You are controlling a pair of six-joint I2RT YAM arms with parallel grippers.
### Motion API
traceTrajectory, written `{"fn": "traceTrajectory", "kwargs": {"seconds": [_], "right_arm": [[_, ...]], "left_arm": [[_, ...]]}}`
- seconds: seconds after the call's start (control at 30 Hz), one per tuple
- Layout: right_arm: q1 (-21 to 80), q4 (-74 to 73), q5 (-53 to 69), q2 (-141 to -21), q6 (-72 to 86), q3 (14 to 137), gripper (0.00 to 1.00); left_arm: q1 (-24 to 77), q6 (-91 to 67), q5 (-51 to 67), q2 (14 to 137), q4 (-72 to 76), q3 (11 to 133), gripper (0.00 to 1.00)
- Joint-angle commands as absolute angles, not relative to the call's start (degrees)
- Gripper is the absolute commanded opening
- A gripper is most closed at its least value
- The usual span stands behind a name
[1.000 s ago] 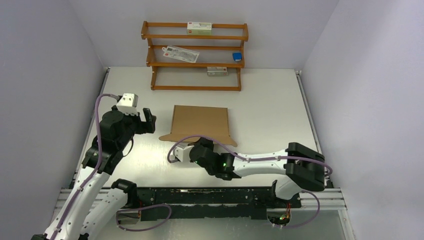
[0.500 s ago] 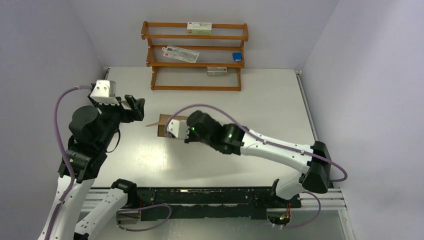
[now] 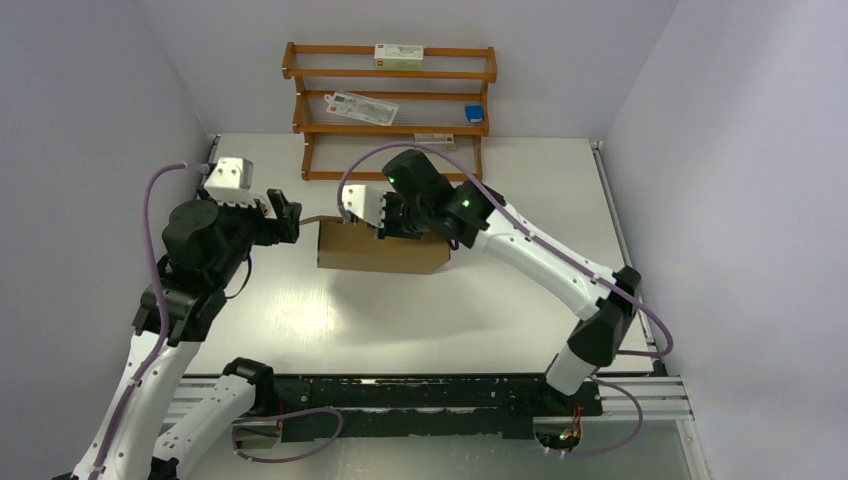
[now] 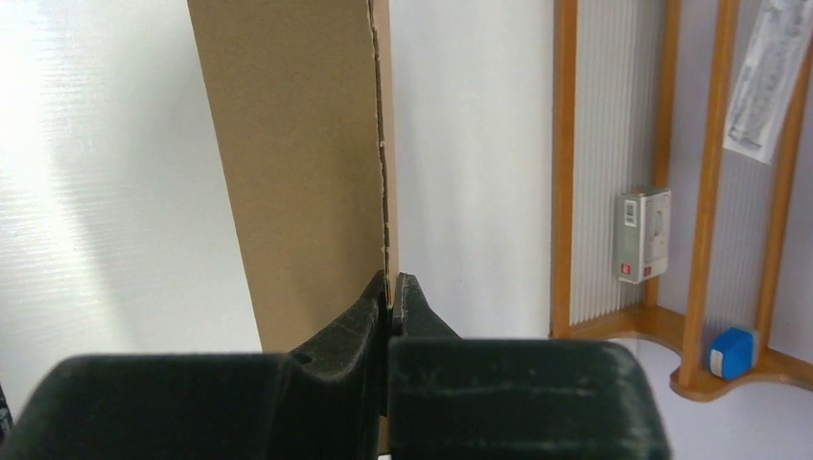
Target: Fold the paper box
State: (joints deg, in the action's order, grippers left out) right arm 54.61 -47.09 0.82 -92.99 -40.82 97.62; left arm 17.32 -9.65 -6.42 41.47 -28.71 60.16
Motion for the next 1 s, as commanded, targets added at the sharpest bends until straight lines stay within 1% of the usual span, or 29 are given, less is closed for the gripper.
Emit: {"fn": "traceTrajectory", "kwargs": {"seconds": [0.0,0.2,0.3,0.33,0.37,0.43,0.53,0.7,0.87,0.97], "right_arm": [[51.2,-54.31,7.33,-98.83,-44.26,103.46,0.0],[49.39,-58.64,8.17,-107.51,-46.09,110.31,0.0],[49.31,-57.94,7.23,-109.29,-46.66,111.69,0.13],[49.31,-57.85,6.73,-109.71,-46.63,112.17,0.19],[49.31,-57.71,6.21,-110.04,-46.59,112.63,0.23],[49.31,-57.3,5.69,-110.26,-46.3,113.18,0.27],[49.2,-54.68,4.47,-108.47,-44.94,111.9,0.4],[49.11,-49.29,1.08,-102.39,-39.58,106.26,0.57],[48.78,-40.61,-3.53,-93.56,-32.19,94.87,0.67],[47.78,-35.66,-4.3,-87.65,-26.19,88.08,0.73]], "left_arm": [[16.66,-9.63,-3.58,41.64,-28.43,58.08,0.91],[16.7,-9.03,-3.2,42.64,-27.71,56.33,0.91],[16.7,-8.54,-2.94,43.41,-27.64,55.84,0.91],[16.7,-8.53,-3.1,43.67,-27.79,55.88,0.91],[16.7,-8.48,-3.47,43.77,-27.85,55.82,0.92],[16.7,-8.23,-3.85,43.87,-27.55,55.5,0.92],[16.7,-7.64,-4.13,44.8,-27.21,55.51,0.93],[16.7,-6.36,-2.81,46.27,-26.54,55.83,0.93],[16.7,-4.62,-1.39,48.05,-27.18,56.55,0.93],[16.7,-3.67,-0.75,49.59,-28.09,57.5,0.91]]}}
